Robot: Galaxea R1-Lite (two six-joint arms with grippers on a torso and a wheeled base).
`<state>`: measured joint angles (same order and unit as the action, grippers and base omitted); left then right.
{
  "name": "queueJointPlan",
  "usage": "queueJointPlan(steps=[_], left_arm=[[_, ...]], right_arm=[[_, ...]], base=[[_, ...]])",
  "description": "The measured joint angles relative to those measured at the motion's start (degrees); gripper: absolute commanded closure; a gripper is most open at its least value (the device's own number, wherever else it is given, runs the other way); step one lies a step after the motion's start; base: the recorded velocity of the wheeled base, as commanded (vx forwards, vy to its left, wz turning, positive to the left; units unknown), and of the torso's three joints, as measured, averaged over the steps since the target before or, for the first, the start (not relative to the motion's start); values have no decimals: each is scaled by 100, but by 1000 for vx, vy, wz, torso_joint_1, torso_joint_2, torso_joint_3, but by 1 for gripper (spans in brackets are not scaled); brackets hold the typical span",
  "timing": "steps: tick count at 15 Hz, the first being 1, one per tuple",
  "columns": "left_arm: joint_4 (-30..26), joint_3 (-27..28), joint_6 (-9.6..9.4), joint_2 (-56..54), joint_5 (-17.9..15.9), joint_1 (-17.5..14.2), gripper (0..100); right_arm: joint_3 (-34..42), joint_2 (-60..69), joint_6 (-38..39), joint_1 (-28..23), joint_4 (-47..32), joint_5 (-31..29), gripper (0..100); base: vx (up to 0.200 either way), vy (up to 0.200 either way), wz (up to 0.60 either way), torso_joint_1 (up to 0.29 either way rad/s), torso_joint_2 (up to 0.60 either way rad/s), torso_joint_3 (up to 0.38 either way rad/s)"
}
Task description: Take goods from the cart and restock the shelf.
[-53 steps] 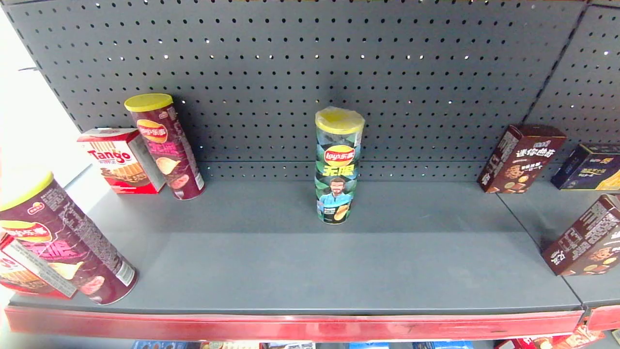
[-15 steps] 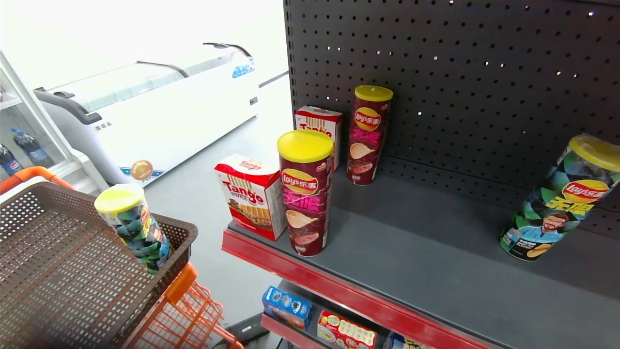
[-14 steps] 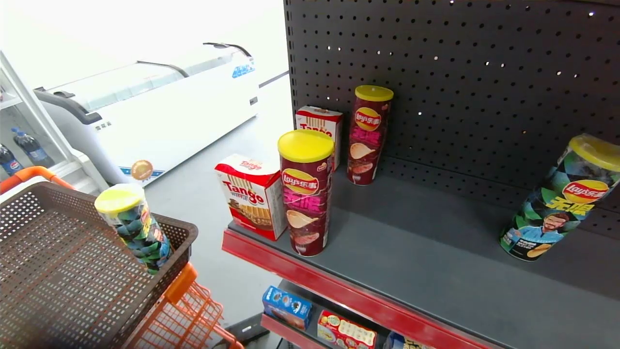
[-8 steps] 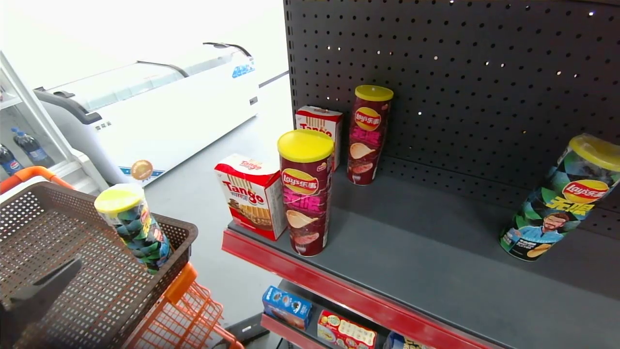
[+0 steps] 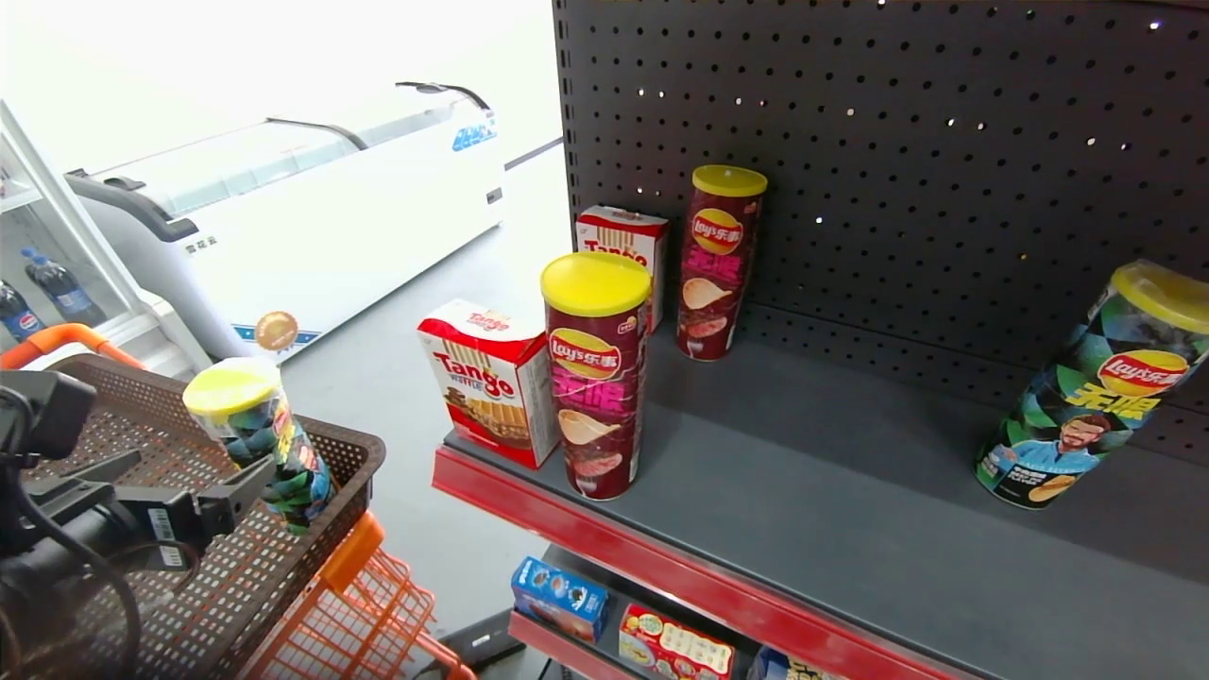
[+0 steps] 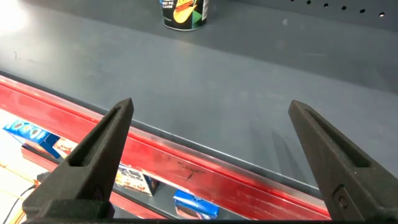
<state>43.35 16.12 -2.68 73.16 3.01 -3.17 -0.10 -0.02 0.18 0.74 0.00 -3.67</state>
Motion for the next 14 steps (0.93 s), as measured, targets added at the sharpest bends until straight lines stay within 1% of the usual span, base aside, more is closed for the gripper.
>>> queueJointPlan(steps=[2,4,7,9,12,14], left_arm=[[518,-50,-10,571,163,-62,0],[1024,-57,-21,1086,245,-115,0],[1741,-20,-180,1780,306,-197,0],[2141,96,-207,2215,312,-212,0],[2525,288,-185,2849,341,-263,0],[2592,402,-141,3200,344,-421,0]], right_arm=[[0,0,0,0,0,0,0],[0,0,0,0,0,0,0],[0,0,0,0,0,0,0],[0,0,0,2,0,0,0],[0,0,0,5,0,-2,0],[0,0,-2,0,0,-2,0]], base=[[0,0,0,0,0,0],[0,0,0,0,0,0],[0,0,0,0,0,0],[0,0,0,0,0,0],[0,0,0,0,0,0],[0,0,0,0,0,0]])
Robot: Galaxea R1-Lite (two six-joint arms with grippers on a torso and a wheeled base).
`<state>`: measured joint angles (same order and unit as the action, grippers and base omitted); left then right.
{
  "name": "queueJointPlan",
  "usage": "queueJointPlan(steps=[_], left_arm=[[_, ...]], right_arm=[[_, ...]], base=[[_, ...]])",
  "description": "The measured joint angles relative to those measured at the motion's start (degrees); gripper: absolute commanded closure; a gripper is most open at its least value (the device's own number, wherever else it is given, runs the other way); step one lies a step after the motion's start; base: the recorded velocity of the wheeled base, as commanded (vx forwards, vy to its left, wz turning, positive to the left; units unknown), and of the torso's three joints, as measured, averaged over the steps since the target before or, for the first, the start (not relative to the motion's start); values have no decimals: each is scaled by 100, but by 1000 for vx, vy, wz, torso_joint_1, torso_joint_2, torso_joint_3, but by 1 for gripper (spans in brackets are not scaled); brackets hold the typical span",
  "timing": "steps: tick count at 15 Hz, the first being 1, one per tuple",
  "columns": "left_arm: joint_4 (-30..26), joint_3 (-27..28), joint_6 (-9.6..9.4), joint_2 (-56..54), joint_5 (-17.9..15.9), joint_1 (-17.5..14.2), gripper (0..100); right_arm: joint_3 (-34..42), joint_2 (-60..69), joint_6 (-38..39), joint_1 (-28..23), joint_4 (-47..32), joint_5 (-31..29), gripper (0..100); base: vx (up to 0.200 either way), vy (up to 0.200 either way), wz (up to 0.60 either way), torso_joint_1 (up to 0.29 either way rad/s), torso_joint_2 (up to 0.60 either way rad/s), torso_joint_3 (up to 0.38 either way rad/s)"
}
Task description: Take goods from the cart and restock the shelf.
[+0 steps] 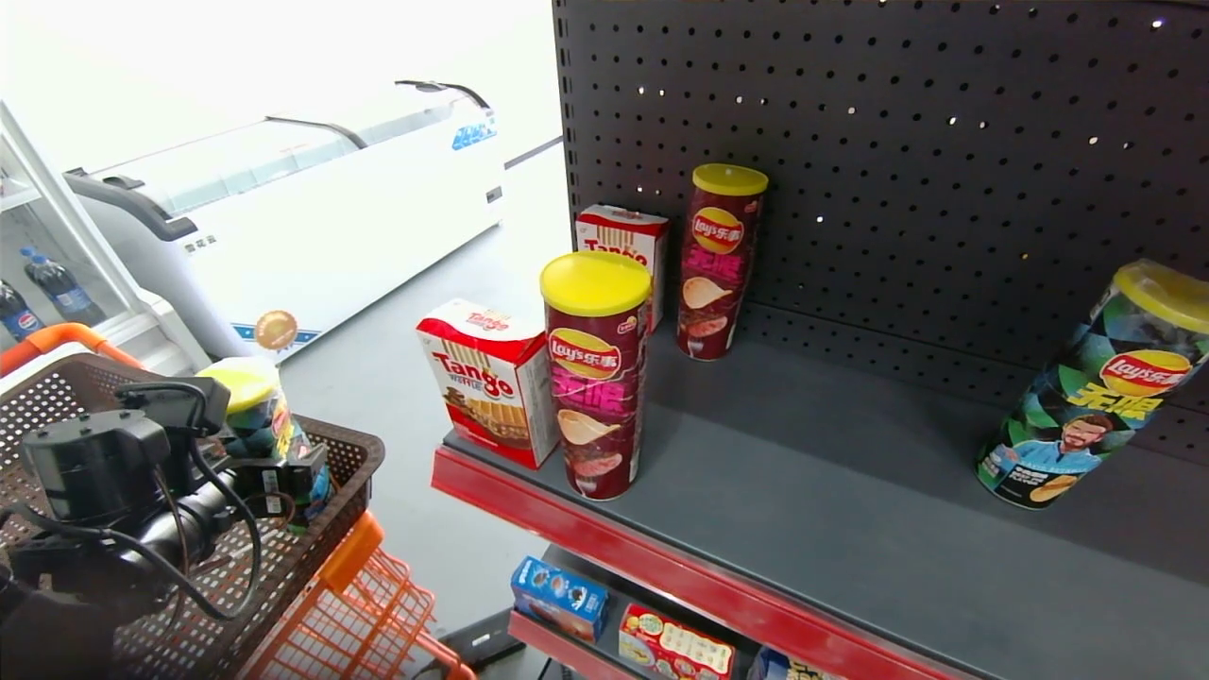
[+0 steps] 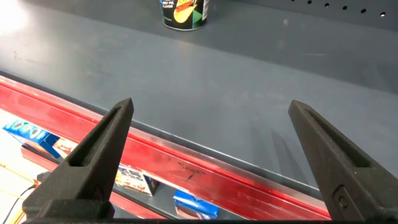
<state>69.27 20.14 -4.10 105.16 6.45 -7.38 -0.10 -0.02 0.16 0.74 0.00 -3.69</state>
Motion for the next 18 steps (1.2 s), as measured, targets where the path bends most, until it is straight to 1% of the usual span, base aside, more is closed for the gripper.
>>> queueJointPlan(steps=[1,4,5,8,13,17,18], left_arm=[[90,67,5,151,0,-67,0],[402,232,7,455,-2,-102,0],[463,293,22,553,-7,-100,100],[419,551,77,714,-27,-80,100],[424,739,-2,809,-38,-67,100],[257,905,7,503,-77,13,100],[45,940,9,356,-121,30,100]], right_arm=[[0,0,2,0,0,0,0],[0,0,2,0,0,2,0],[0,0,2,0,0,0,0],[0,0,2,5,0,0,0],[0,0,0,0,0,2,0],[0,0,0,0,0,2,0],[0,0,2,2,0,0,0]], base=[[0,0,0,0,0,0],[0,0,0,0,0,0],[0,0,0,0,0,0],[0,0,0,0,0,0],[0,0,0,0,0,0],[0,0,0,0,0,0],[0,0,0,0,0,0]])
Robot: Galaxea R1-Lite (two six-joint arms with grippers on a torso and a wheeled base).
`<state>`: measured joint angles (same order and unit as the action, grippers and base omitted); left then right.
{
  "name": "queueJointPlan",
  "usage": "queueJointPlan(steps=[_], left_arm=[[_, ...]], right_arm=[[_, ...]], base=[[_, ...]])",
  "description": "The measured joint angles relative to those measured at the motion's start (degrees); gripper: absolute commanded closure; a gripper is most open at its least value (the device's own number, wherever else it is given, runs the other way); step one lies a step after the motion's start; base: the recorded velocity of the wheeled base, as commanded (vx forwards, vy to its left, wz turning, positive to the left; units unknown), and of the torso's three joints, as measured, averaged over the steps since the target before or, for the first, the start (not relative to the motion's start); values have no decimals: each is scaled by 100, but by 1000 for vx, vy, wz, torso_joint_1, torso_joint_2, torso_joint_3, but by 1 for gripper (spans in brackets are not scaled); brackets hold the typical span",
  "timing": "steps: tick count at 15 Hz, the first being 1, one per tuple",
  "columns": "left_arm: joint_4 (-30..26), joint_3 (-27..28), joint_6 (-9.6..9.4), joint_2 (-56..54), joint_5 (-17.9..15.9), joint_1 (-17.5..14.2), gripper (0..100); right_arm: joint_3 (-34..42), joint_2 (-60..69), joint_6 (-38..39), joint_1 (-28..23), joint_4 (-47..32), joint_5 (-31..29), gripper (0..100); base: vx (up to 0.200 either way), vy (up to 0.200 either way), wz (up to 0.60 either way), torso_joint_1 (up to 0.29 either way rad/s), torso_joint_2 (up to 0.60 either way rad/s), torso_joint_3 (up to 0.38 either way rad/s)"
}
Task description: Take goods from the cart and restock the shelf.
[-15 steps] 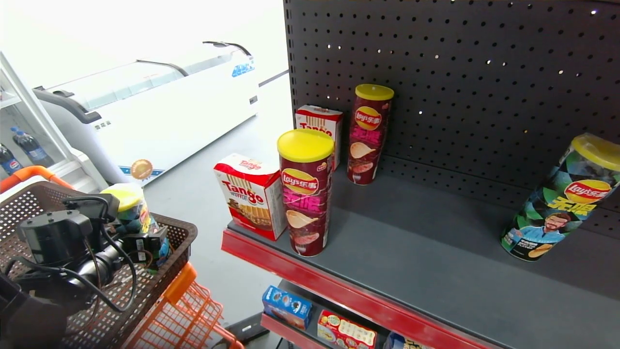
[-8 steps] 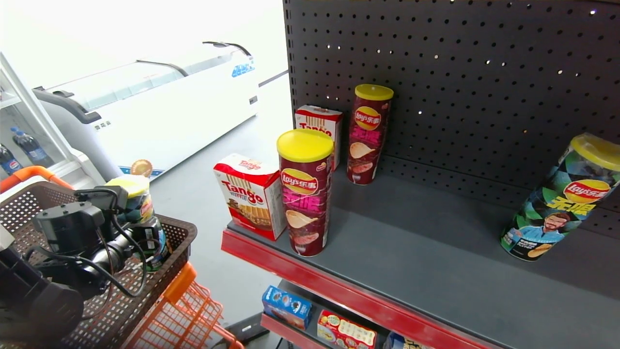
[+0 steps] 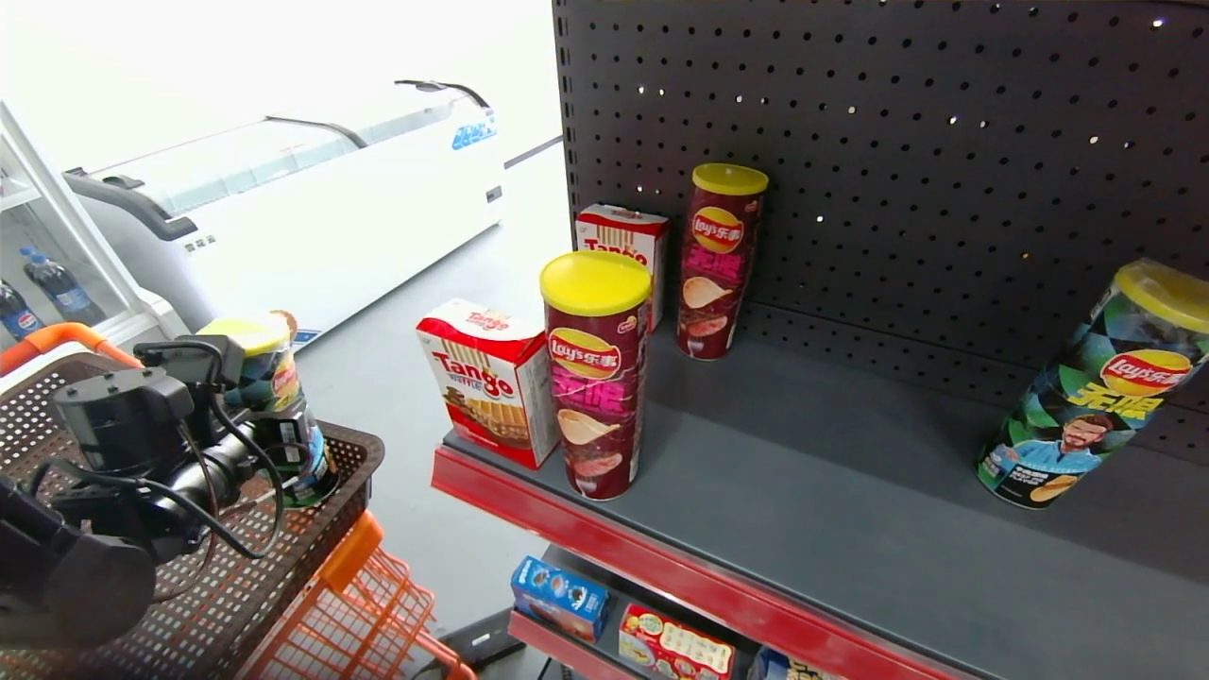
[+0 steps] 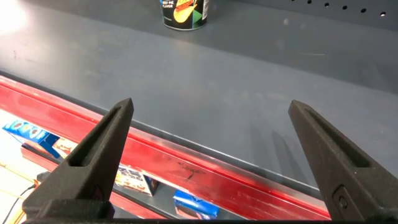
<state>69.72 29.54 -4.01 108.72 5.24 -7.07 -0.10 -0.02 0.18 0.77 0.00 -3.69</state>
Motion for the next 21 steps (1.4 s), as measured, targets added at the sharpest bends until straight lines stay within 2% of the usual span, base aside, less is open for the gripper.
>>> queueJointPlan(steps=[4,7,10,15,17,21], left_arm=[[-1237,152,-39,-1018,-497,32,100],[-1874,356,-316,-1783,-781,66,100],[-1969,362,-479,-2437,-923,346,100],[-1969,50,-466,-3077,-1006,937,100],[-1953,-154,-404,-3215,-1219,1293,100],[-1991,-226,-184,-3444,-1380,2069,100]], right_arm=[[0,0,0,2,0,0,0],[0,0,0,-2,0,0,0],[0,0,0,-2,0,0,0],[0,0,-2,2,0,0,0],[0,0,0,-2,0,2,0],[0,0,-2,-2,0,2,0]], base=[[0,0,0,0,0,0],[0,0,0,0,0,0],[0,0,0,0,0,0],[0,0,0,0,0,0],[0,0,0,0,0,0],[0,0,0,0,0,0]])
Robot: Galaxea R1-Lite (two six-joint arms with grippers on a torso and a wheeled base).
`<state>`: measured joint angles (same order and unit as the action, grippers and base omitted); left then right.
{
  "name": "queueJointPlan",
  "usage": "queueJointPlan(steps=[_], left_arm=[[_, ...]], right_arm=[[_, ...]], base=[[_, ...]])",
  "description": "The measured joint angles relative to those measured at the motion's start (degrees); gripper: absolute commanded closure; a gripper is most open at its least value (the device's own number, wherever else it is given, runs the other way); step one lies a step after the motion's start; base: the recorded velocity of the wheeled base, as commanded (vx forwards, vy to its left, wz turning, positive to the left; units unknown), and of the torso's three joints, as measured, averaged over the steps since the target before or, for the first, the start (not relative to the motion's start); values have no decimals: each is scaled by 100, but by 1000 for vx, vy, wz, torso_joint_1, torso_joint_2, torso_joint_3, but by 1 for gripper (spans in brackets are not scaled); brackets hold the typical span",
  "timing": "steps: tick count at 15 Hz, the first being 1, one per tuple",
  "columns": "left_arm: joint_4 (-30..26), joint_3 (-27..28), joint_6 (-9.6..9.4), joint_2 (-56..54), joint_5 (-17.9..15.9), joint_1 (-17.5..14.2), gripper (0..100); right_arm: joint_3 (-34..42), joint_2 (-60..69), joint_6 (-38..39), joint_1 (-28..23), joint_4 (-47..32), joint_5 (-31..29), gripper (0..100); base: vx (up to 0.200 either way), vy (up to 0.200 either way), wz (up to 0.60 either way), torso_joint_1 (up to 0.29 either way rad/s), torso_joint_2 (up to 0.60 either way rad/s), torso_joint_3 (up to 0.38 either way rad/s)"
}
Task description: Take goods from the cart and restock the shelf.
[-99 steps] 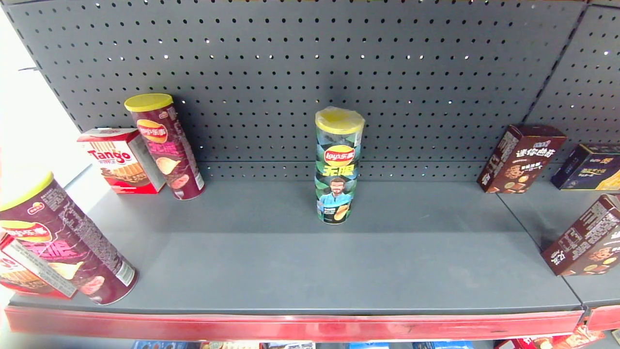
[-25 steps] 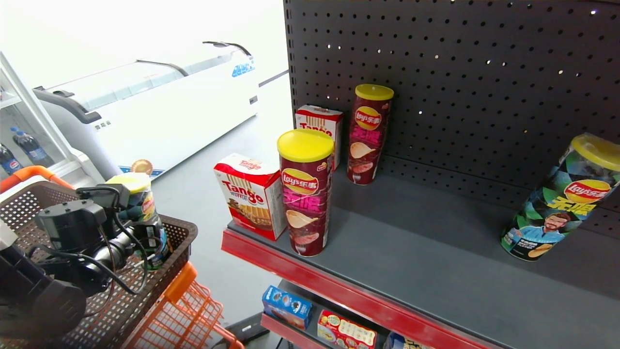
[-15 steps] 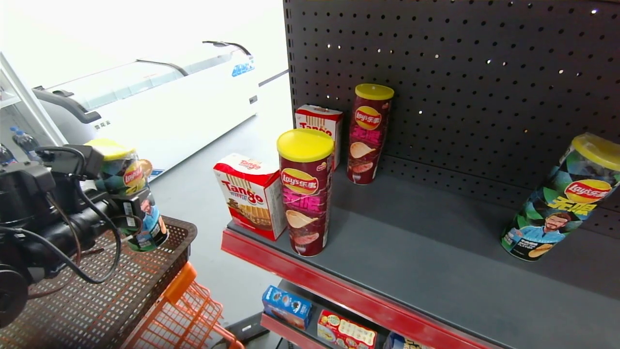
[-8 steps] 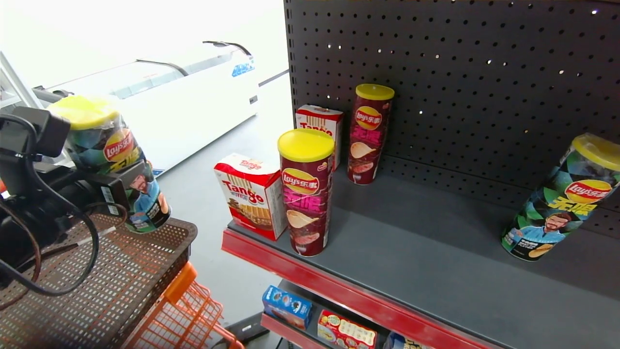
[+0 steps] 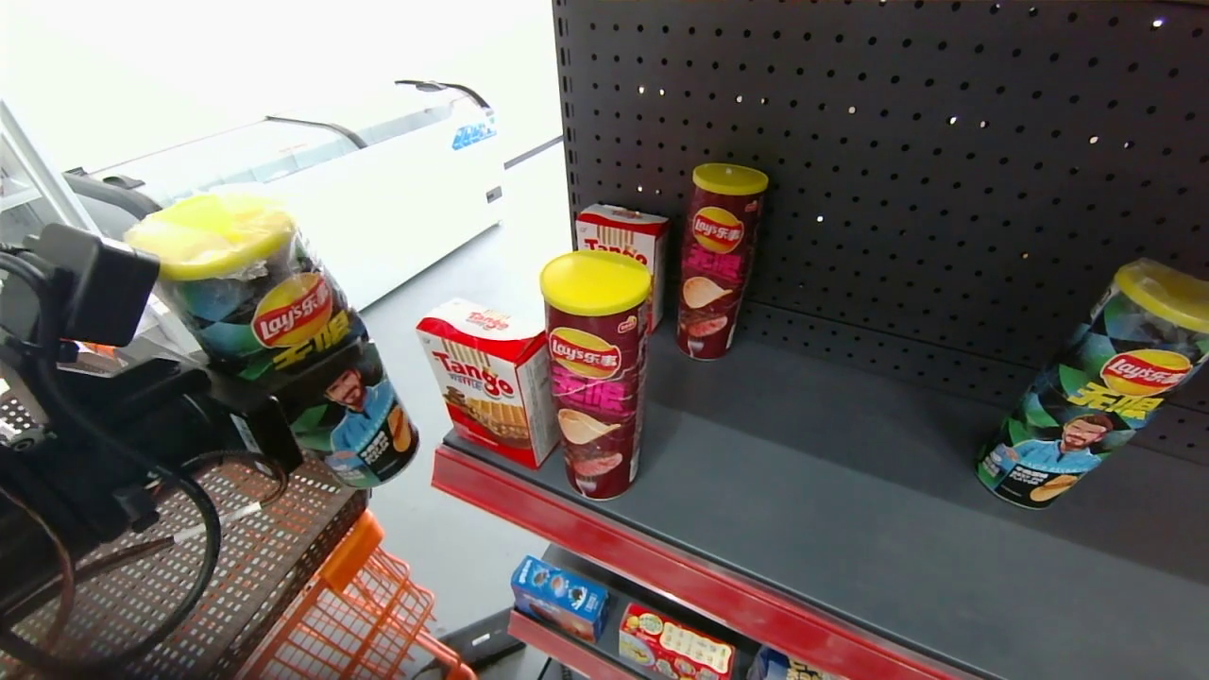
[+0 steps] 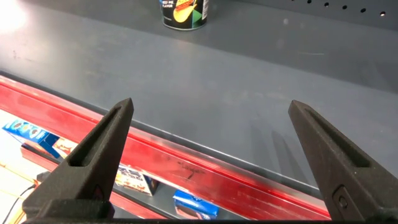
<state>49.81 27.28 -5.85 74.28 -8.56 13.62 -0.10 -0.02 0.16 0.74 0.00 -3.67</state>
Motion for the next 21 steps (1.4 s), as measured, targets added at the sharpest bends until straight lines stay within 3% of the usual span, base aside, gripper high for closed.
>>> queueJointPlan(steps=[5,8,11,16,18,21], left_arm=[[-2,-6,107,-151,-747,232,100],[-13,50,101,-182,-884,291,100],[-17,22,101,-190,-1015,590,100],[-20,-24,110,-61,-1336,694,100],[-27,-111,115,-57,-1393,892,100],[-627,-140,112,-123,-1536,1267,100]], right_arm=[[0,0,2,2,0,0,0],[0,0,2,5,0,-2,0],[0,0,2,0,0,-2,0],[0,0,2,0,0,-2,0],[0,0,0,0,-2,9,0],[0,0,-21,5,-2,102,0]], base=[[0,0,0,0,0,0],[0,0,0,0,0,0],[0,0,0,0,0,0],[0,0,0,0,0,0],[0,0,0,0,0,0],[0,0,0,0,0,0]])
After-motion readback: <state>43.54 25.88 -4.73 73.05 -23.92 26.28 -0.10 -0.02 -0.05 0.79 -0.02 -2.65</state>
